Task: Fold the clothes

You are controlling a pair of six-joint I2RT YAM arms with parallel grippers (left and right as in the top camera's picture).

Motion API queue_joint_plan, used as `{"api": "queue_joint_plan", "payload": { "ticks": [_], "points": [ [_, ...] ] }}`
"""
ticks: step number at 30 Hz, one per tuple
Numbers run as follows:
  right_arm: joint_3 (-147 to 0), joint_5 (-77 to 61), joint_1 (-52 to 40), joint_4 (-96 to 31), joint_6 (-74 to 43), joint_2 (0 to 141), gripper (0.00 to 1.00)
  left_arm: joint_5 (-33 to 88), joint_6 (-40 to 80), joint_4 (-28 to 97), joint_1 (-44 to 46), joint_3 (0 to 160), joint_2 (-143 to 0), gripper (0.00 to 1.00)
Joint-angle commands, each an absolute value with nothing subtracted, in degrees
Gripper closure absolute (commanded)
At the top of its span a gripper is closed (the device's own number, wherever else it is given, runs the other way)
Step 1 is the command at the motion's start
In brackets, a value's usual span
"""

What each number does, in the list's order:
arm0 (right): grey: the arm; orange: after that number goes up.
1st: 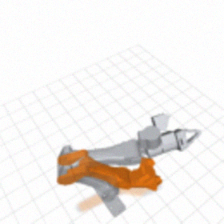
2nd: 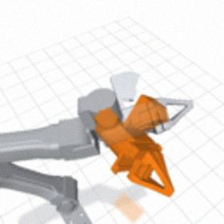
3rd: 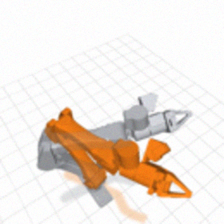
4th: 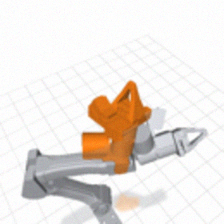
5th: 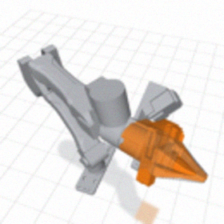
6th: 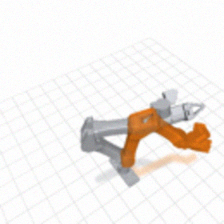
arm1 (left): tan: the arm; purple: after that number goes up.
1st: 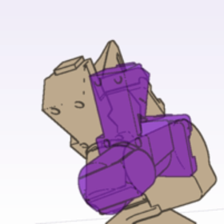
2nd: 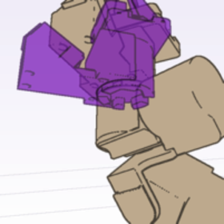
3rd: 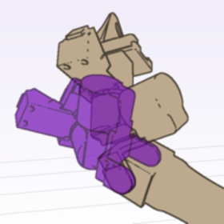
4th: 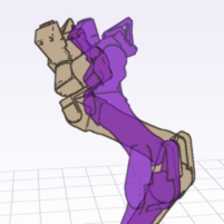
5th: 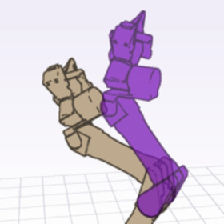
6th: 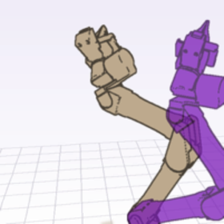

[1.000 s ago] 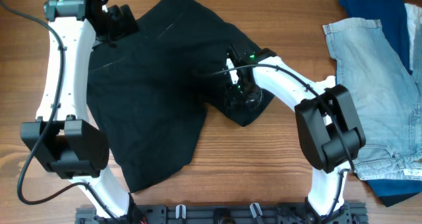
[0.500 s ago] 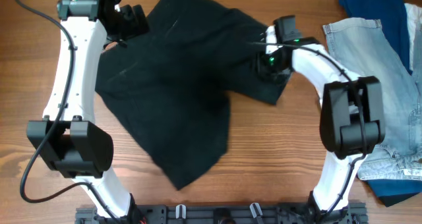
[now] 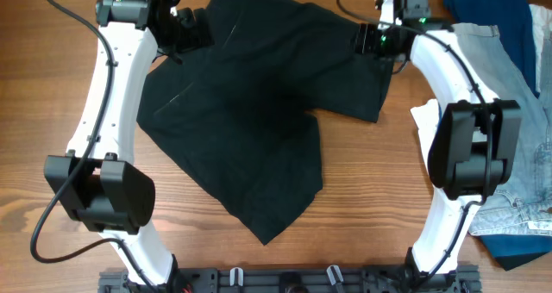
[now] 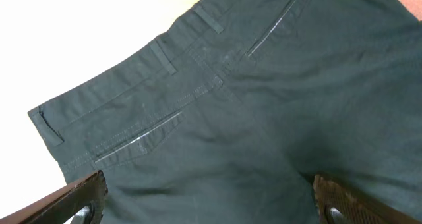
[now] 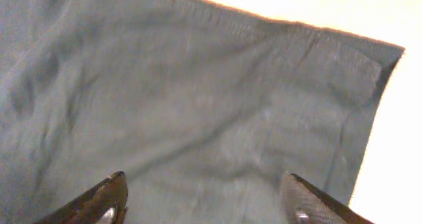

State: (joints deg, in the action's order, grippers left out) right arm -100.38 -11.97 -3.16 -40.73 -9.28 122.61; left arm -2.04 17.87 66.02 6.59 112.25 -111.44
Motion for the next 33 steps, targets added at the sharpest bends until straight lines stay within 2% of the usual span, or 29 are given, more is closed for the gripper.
{"api": "queue_joint_plan", "payload": {
  "ticks": [1, 8, 13, 16, 20, 26, 33],
  "points": [
    [-103.44, -16.99, -4.19, -49.15, -6.35, 117.05, 0.18, -2.68, 16.67, 65.98, 6.44, 112.29, -111.77, 0.0],
    [-103.39, -22.0, -7.57, -64.4, -6.83, 108.09, 0.17, -3.07, 14.04, 67.05, 5.87, 112.29, -111.77, 0.0],
    [-103.02, -21.1, -12.8, -72.77, -8.05, 105.49, 0.18, -3.07, 13.85, 67.35, 5.85, 112.29, -111.77, 0.0],
    [-99.74, -17.63, -16.56, -74.98, -12.58, 104.6, 0.17, -3.09, 13.85, 67.48, 5.85, 112.29, -111.77, 0.0],
    [-90.96, -17.08, -21.71, -71.53, -17.8, 103.9, 0.17, -5.63, 13.69, 67.48, 5.52, 112.29, -111.77, 0.0],
    [-77.03, -18.46, -30.0, -58.19, -20.56, 103.92, 0.21, -6.07, 13.89, 67.53, 3.88, 112.29, -111.77, 0.0],
    [-66.96, -6.42, -32.18, -50.78, -27.99, 103.92, 0.25, -6.07, 13.89, 68.01, 3.57, 112.29, -111.77, 0.0]
  ]
}}
